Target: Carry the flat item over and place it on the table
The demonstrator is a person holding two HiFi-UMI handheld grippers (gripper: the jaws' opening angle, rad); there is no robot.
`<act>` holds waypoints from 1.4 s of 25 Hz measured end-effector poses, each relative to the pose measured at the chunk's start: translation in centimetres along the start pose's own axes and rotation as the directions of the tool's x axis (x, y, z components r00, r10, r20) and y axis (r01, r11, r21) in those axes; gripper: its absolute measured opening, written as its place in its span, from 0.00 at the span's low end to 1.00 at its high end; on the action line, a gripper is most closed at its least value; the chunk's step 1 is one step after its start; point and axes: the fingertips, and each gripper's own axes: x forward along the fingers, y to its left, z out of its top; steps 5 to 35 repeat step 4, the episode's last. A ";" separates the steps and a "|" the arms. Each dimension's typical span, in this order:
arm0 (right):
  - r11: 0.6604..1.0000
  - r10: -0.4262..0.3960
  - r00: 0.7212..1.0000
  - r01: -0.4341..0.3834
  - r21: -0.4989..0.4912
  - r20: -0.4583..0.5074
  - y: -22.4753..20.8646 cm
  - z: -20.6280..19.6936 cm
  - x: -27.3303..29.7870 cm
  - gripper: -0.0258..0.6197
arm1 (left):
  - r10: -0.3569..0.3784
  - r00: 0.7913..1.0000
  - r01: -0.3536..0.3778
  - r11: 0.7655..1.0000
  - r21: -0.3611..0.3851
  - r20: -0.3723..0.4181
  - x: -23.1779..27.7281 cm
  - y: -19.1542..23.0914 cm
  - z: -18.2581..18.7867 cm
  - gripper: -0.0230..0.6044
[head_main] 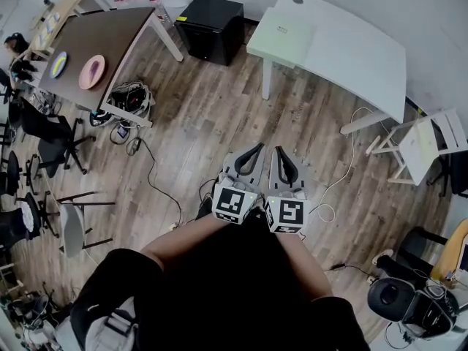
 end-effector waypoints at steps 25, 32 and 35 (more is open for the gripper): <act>1.000 0.007 1.000 -0.007 -0.011 0.013 -0.8 -0.3 -1.9 0.09 | 0.000 1.000 -0.001 0.998 0.056 0.018 -0.7 -2.3 0.3 0.06; 1.000 0.007 1.000 -0.007 -0.011 0.013 -0.8 -0.3 -1.9 0.09 | 0.000 1.000 -0.001 0.998 0.056 0.018 -0.7 -2.3 0.3 0.06; 1.000 0.007 1.000 -0.007 -0.011 0.013 -0.8 -0.3 -1.9 0.09 | 0.000 1.000 -0.001 0.998 0.056 0.018 -0.7 -2.3 0.3 0.06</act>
